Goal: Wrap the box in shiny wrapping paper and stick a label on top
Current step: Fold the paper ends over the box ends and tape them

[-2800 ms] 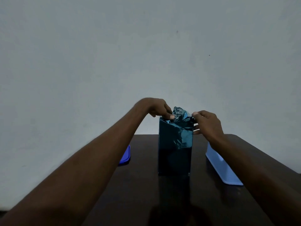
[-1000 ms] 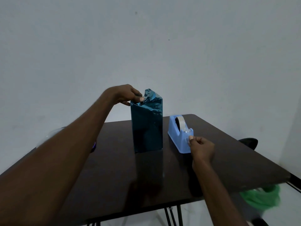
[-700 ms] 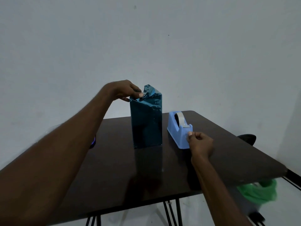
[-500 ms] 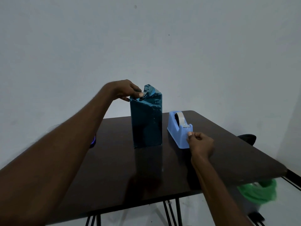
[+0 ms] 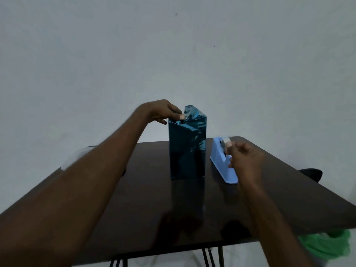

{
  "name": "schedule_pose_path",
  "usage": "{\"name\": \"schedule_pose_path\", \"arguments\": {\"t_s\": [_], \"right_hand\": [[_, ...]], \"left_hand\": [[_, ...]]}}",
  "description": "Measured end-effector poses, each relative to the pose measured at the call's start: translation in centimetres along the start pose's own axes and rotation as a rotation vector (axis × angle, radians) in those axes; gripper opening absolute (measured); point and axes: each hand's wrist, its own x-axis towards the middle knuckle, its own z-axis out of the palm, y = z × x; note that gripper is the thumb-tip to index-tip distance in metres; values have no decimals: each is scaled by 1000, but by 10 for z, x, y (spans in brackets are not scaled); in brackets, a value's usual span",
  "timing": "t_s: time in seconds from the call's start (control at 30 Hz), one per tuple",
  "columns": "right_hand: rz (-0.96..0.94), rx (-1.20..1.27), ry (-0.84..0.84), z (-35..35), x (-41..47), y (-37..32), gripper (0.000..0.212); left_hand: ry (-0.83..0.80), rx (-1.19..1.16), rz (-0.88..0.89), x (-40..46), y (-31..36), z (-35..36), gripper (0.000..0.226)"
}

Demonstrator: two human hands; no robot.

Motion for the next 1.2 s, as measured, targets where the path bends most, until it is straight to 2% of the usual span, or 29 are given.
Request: {"name": "schedule_pose_path", "arguments": {"t_s": [0.17, 0.27, 0.33, 0.43, 0.53, 0.73, 0.9, 1.07, 1.2], "right_hand": [[-166, -36, -292, 36, 27, -87, 17], [-210, -178, -359, 67, 51, -119, 16], [-175, -281, -379, 89, 67, -132, 15], [-66, -430, -441, 115, 81, -146, 30], [-20, -621, -544, 129, 82, -154, 26], [25, -973, -723, 137, 83, -161, 33], [-52, -1089, -731, 141, 91, -153, 33], [-209, -1197, -552, 149, 102, -131, 34], [-277, -1272, -529, 150, 101, -125, 28]], "left_hand": [[46, -41, 28, -1, -11, 2, 48], [54, -76, 32, 2, -15, 2, 50], [51, -68, 38, 4, -15, 1, 52], [36, -34, 45, 6, -16, 1, 57], [33, -25, 49, 7, -17, 0, 58], [34, -43, 61, 8, -20, 0, 58], [32, -53, 60, 6, -19, 0, 57], [40, -59, 60, 4, -18, 0, 58], [39, -59, 57, 2, -15, 0, 56]]}}
